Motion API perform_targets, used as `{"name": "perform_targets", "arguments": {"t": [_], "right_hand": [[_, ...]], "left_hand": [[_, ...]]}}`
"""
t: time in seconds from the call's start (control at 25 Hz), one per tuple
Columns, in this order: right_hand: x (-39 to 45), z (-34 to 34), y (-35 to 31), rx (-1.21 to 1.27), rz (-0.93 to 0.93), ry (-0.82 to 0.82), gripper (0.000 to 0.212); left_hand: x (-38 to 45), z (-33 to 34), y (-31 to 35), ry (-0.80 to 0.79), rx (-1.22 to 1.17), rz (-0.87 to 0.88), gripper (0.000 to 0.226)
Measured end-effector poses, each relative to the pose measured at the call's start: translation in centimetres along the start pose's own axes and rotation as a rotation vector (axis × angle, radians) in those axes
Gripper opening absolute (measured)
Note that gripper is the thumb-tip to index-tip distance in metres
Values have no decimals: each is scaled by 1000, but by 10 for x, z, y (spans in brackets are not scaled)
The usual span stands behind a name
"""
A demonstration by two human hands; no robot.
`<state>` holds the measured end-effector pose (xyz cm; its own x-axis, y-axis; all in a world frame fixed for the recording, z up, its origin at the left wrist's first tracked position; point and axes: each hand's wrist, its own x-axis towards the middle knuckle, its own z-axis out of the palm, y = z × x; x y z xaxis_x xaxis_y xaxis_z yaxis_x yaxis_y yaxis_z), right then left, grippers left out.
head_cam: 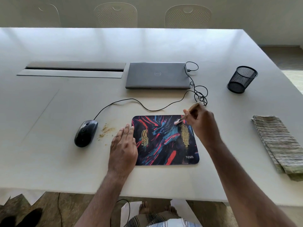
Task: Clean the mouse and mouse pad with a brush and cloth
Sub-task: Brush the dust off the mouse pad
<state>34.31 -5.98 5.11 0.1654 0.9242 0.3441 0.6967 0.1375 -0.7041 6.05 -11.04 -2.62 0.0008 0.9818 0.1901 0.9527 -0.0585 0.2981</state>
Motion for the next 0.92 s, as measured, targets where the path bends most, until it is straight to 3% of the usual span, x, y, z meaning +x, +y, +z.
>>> {"name": "perform_targets", "arguments": {"t": [0.12, 0.32, 0.52, 0.64, 0.76, 0.92], "right_hand": [[4, -6, 3, 41, -30, 26, 25], [-8, 1, 2, 9, -99, -160, 16], [1, -15, 14, -123, -57, -67, 13], [3, -18, 9, -44, -48, -11, 13], [-1, -10, 4, 40, -13, -79, 13], [-3, -10, 18, -39, 13, -121, 10]], "left_hand": [[0, 1, -1, 2, 4, 5, 57], [0, 1, -1, 9, -8, 4, 56], [0, 4, -1, 36, 3, 6, 57], [1, 5, -2, 40, -2, 0, 56], [1, 5, -1, 39, -2, 4, 55], [1, 4, -1, 41, -3, 5, 56]]}}
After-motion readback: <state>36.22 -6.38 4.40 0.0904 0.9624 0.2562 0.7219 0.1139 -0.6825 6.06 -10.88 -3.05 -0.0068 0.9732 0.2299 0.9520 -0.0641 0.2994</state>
